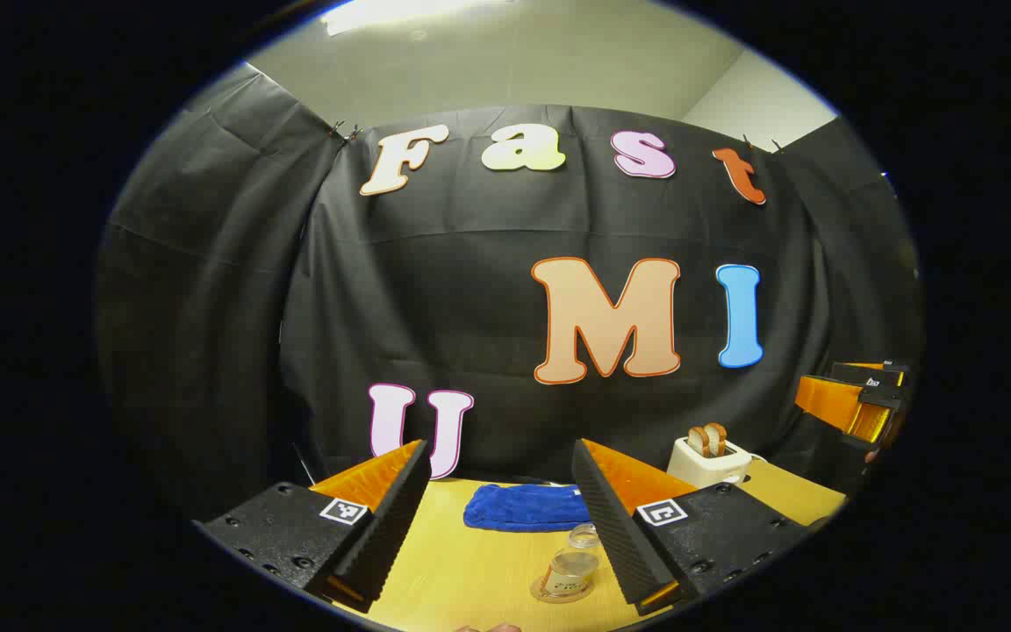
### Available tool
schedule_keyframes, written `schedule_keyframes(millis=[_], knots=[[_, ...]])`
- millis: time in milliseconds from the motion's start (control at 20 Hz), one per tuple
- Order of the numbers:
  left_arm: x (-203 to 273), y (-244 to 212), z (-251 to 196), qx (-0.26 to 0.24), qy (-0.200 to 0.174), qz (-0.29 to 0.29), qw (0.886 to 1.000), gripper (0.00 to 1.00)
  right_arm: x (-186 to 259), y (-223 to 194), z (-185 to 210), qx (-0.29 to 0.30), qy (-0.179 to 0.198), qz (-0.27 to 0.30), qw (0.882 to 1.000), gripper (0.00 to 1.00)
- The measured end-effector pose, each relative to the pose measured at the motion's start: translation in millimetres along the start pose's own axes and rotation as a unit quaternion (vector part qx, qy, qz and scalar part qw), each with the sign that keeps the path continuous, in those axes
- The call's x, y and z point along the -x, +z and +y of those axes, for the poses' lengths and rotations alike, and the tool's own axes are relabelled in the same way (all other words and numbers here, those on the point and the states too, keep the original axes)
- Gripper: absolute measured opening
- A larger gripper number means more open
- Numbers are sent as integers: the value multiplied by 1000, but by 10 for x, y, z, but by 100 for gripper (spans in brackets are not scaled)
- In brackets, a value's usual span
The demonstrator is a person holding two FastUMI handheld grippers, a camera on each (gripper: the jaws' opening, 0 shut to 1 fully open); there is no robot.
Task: Open the teacup lid with one hand, grasp the water bottle and pour water into the teacup with the other hand; after pouring, place the water bottle on the coaster and then close the teacup lid.
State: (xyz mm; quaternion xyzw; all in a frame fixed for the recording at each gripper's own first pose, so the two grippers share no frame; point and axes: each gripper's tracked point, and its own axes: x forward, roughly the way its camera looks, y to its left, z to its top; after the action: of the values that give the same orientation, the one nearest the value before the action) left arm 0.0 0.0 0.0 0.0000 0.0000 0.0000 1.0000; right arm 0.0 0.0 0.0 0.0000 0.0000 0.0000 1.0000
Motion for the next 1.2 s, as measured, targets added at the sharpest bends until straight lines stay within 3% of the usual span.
schedule_keyframes(millis=[100, 650, 700, 800, 1200], knots=[[-14, 39, 14, -5, 2, -4, 1000, 95, -18, 15, -5, -2, 2, 0, 1000, 93], [85, 125, 40, -14, 9, -17, 1000, 95, -95, -108, 33, 11, 16, 10, 1000, 92], [92, 140, 43, -16, 10, -18, 1000, 95, -109, -124, 43, 10, 19, 11, 1000, 98], [106, 132, 65, -16, 13, -19, 1000, 95, -150, -205, 48, 16, 20, 19, 1000, 98], [185, 105, 198, -19, 32, -17, 999, 95, -397, -1071, 158, 53, 56, 110, 991, 98]])
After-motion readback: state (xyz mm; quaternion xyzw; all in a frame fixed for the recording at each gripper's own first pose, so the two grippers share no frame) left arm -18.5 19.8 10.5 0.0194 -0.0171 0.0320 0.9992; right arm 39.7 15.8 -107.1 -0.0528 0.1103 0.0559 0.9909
